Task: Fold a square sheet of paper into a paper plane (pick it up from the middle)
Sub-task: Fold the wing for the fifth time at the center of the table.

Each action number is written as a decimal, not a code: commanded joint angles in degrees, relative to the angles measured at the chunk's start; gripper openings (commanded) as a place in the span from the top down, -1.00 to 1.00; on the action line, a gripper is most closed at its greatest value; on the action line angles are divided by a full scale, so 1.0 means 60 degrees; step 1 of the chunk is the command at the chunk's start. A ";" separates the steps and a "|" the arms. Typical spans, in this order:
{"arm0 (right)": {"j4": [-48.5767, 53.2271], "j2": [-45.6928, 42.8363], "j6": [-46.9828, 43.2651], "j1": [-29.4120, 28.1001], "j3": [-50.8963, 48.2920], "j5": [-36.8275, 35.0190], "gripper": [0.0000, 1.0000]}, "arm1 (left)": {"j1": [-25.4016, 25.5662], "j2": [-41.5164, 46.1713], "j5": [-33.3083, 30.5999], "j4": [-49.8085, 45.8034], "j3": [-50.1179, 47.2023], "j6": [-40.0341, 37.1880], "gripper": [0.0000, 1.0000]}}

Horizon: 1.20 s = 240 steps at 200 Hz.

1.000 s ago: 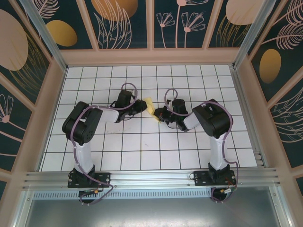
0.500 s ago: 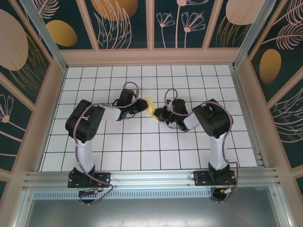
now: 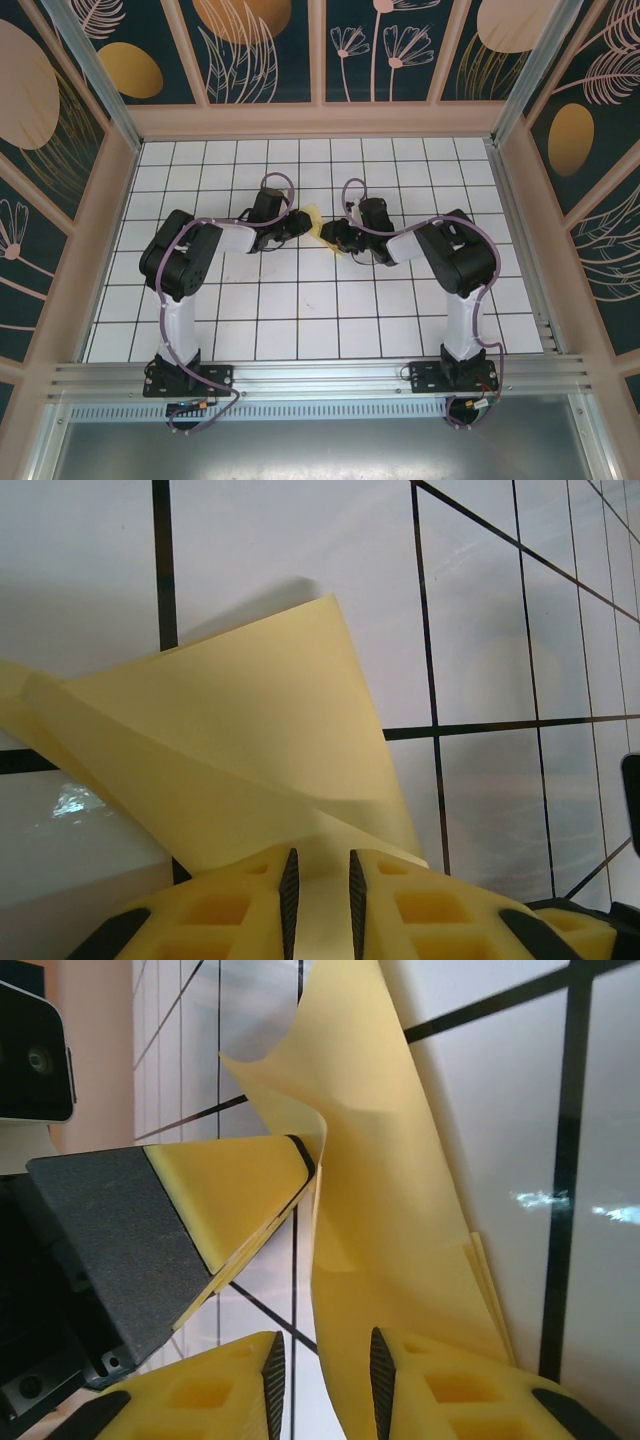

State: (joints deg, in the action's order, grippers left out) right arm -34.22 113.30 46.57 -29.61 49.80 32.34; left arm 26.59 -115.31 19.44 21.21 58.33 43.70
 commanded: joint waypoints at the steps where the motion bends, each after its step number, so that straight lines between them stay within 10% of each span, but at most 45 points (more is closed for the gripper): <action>1: 0.1490 -0.0578 -0.1498 0.0016 0.0392 -0.0691 0.32 | 0.0051 -0.0285 -0.0142 -0.0380 0.0254 -0.0176 0.50; 85: 0.2676 -0.1176 -0.6405 -0.0580 0.0772 -0.2064 0.14 | 0.0051 -0.0426 -0.0164 -0.0659 0.0430 -0.0062 0.49; 240: 0.2680 -0.0243 -0.9010 -0.1332 0.1008 -0.3510 0.16 | 0.0051 -0.0536 -0.0192 -0.0930 0.0636 -0.0025 0.50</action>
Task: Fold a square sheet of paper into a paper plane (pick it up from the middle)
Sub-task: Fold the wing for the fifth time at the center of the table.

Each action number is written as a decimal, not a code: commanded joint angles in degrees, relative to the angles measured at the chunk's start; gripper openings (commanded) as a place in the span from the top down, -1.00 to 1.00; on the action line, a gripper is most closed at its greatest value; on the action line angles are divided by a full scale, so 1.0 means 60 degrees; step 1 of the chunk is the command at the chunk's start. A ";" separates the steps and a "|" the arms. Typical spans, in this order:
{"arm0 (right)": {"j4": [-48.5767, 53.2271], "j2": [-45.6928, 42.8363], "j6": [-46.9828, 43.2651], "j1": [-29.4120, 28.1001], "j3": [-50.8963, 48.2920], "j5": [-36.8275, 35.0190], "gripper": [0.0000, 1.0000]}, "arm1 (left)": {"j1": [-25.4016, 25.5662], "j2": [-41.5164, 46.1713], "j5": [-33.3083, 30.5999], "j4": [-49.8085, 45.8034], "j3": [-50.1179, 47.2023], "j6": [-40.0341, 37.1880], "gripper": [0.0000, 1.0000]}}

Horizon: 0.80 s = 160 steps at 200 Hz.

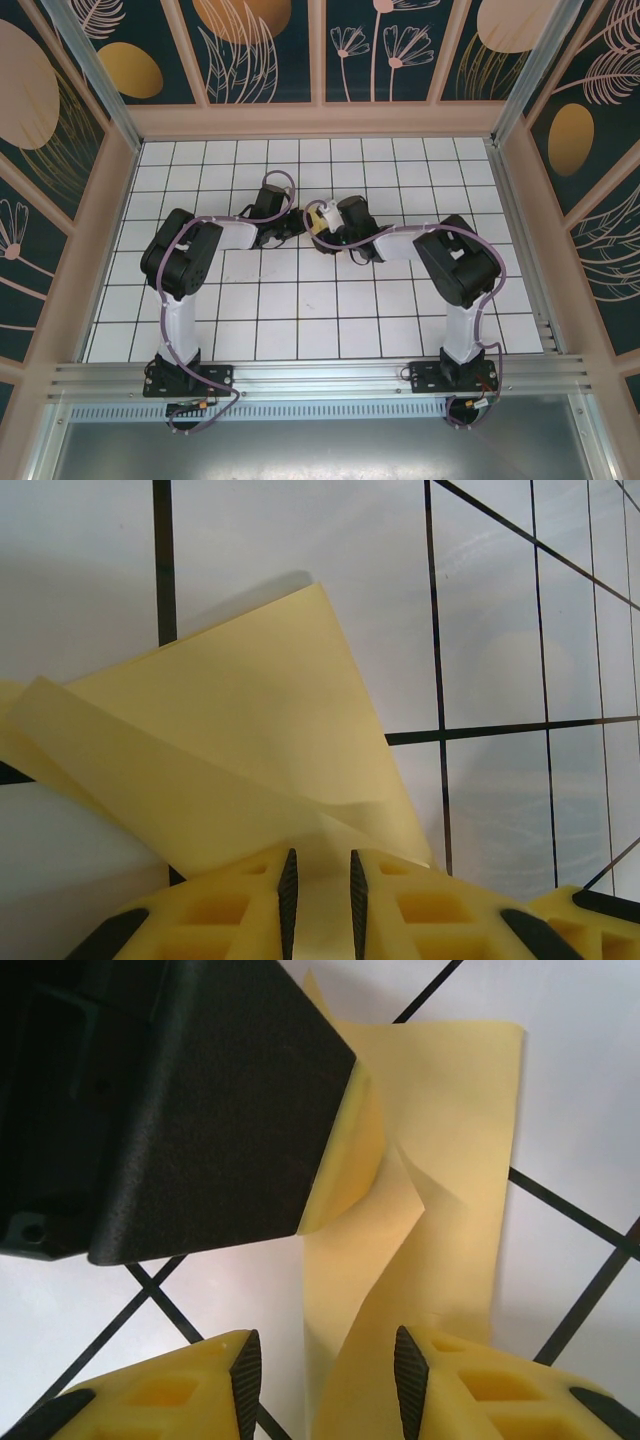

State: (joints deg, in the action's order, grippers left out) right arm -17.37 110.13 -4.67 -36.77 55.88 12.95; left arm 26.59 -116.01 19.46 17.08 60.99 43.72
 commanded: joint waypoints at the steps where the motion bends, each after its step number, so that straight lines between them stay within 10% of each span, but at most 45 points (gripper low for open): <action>1: -0.0133 0.0297 -0.0476 -0.0139 -0.0008 -0.0288 0.16 | 0.0051 -0.0415 -0.0196 -0.0248 0.0191 -0.0040 0.50; 100: -0.0765 0.0535 -0.0370 -0.0184 -0.0424 -0.0783 0.52 | 0.0051 -0.0343 -0.0225 -0.0433 0.0345 -0.0095 0.49; 160: -0.1420 0.0408 0.0814 0.0287 -0.0727 0.0843 0.88 | 0.0023 0.0531 -0.0365 -0.0774 0.0583 -0.0254 0.30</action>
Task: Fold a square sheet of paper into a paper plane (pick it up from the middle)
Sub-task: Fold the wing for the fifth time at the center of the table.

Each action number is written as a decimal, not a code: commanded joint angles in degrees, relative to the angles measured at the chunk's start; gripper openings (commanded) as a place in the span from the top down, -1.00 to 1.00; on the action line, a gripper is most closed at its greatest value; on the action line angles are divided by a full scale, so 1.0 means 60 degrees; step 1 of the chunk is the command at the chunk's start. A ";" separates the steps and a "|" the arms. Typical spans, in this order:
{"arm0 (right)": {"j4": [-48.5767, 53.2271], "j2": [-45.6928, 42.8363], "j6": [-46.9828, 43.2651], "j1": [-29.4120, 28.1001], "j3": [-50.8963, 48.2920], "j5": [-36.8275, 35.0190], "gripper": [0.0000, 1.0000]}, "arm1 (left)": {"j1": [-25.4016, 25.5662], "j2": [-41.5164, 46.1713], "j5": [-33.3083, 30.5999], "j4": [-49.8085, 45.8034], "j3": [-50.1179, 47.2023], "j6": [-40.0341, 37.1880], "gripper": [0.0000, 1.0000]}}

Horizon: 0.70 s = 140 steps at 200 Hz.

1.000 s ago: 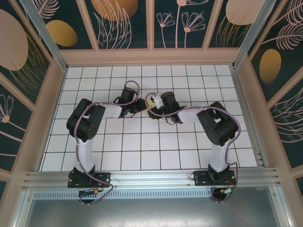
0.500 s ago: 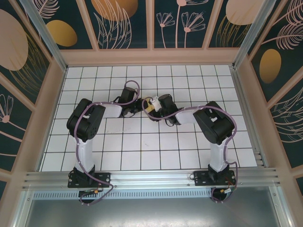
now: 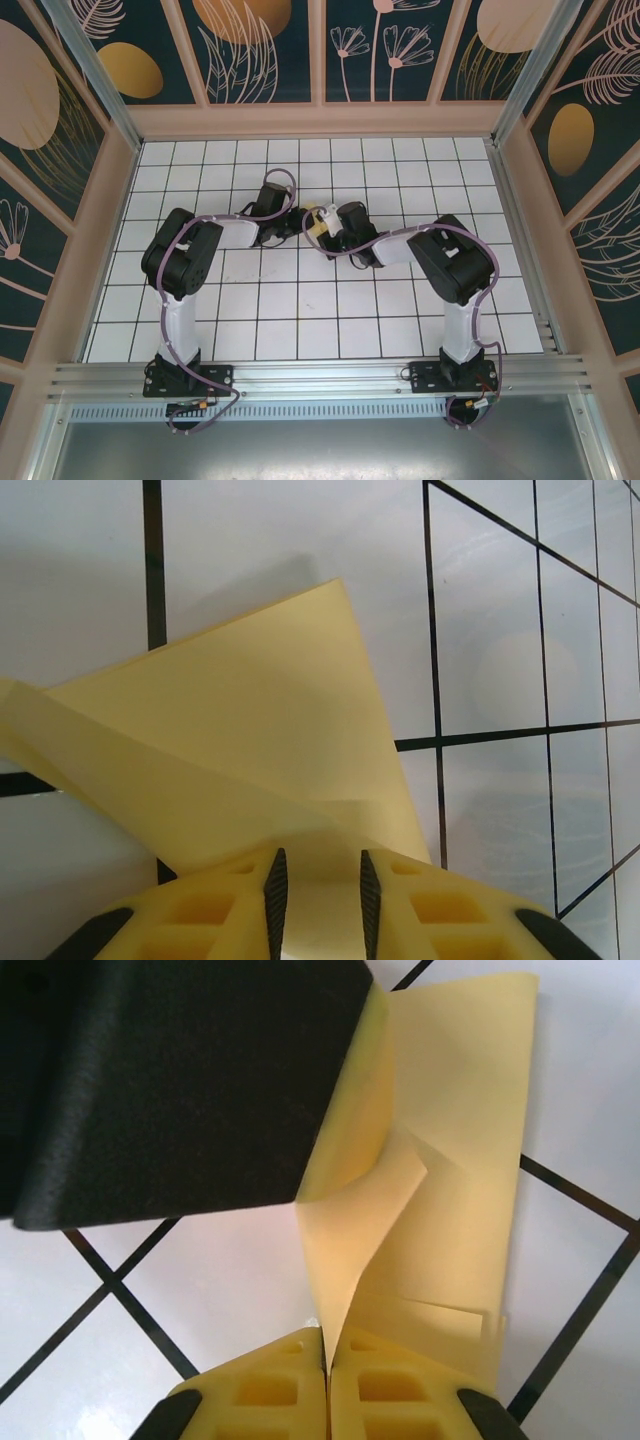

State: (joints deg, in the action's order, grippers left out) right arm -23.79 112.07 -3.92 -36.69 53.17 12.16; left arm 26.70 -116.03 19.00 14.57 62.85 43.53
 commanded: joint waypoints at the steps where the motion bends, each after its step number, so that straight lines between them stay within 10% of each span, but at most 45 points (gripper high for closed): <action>1: -0.0367 0.0078 0.0716 0.0278 -0.0276 0.1019 0.88 | 0.0004 0.0554 -0.0300 -0.0359 0.0275 -0.0222 0.30; 140: -0.2415 -0.0145 0.5514 0.0724 -0.1207 0.4189 1.00 | -0.0011 0.2916 -0.0055 0.0843 -0.1971 -0.0231 0.11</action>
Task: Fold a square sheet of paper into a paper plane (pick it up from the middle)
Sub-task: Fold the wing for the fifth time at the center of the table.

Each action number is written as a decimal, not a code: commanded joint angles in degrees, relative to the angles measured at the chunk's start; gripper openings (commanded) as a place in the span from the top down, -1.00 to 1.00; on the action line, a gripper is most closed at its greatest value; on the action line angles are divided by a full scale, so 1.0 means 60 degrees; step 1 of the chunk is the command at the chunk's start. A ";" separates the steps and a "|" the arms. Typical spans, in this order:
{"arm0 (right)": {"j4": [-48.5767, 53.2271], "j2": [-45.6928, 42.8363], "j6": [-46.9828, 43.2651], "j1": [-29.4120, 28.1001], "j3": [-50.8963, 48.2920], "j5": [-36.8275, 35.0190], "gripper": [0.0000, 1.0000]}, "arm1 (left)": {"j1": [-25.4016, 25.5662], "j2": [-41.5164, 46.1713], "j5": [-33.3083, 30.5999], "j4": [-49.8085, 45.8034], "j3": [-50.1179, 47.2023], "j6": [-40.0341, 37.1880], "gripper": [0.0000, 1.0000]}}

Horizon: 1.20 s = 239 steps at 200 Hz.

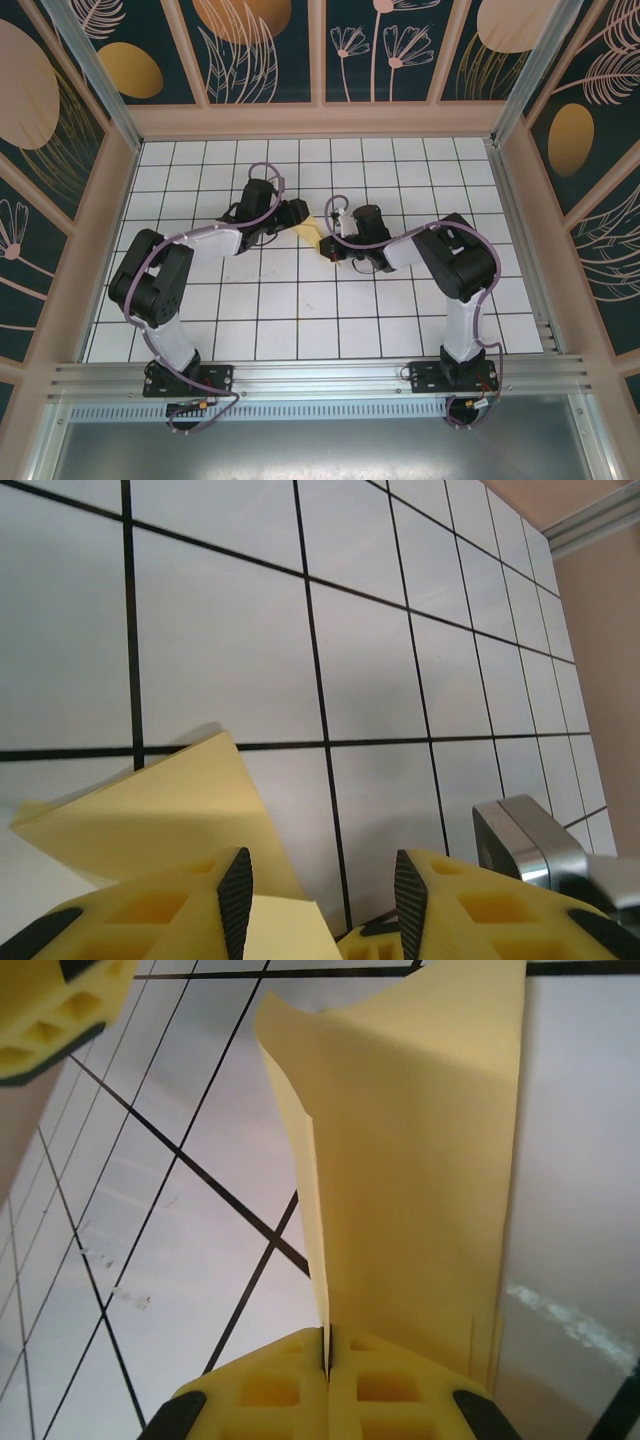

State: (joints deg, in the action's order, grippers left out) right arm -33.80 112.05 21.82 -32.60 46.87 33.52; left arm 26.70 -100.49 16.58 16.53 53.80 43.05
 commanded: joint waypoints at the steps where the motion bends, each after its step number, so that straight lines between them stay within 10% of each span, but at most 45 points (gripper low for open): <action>1: -0.0750 -0.0136 0.1246 0.0043 -0.0155 0.0635 1.00 | -0.0011 0.0319 0.0353 0.0528 -0.0474 -0.0155 0.12; 239: -0.0318 0.0926 0.4012 0.0464 -0.0229 0.0058 1.00 | 0.0077 -0.1390 0.1514 0.2004 -0.0848 0.0032 0.50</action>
State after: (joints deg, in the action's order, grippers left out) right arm -36.32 114.96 43.88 -31.07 47.77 36.69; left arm 26.72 -107.55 24.23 25.65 48.64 43.55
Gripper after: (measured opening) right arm 0.070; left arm 0.253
